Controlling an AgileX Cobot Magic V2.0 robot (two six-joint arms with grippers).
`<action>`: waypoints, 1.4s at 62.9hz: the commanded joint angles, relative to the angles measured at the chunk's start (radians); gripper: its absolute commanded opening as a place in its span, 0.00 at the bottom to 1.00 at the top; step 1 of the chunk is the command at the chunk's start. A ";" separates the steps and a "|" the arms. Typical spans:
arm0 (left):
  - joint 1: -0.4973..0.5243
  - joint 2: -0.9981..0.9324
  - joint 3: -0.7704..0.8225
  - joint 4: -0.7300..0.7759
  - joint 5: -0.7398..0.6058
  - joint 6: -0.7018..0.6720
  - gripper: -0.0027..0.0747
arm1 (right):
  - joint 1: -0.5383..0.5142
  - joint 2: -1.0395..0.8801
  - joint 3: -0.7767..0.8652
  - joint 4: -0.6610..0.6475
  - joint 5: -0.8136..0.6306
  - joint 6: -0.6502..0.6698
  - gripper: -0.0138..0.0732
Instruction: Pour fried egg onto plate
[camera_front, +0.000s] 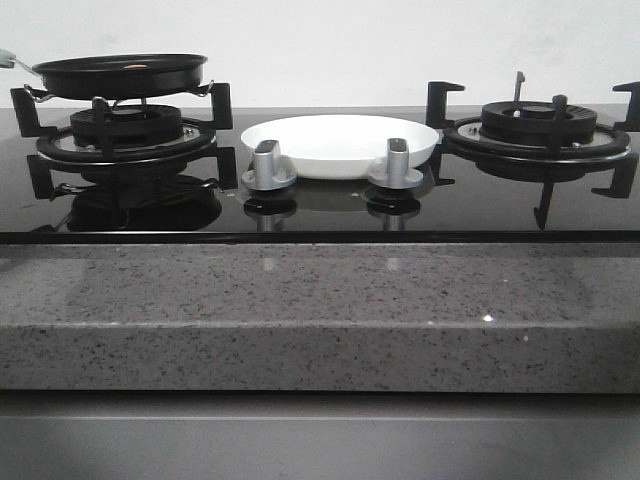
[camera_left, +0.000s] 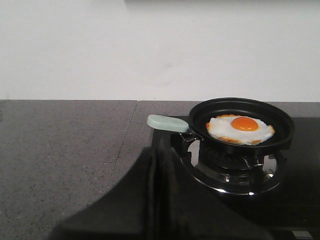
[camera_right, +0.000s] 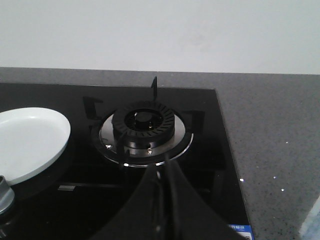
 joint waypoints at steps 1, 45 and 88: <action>0.003 0.025 -0.036 -0.001 -0.113 -0.005 0.02 | -0.007 0.051 -0.048 -0.013 -0.097 -0.003 0.11; 0.003 0.035 -0.034 -0.001 -0.124 -0.005 0.83 | 0.022 0.153 -0.107 0.049 -0.106 -0.003 0.83; 0.003 0.037 -0.034 -0.001 -0.124 -0.005 0.80 | 0.240 1.029 -0.991 0.134 0.537 -0.117 0.74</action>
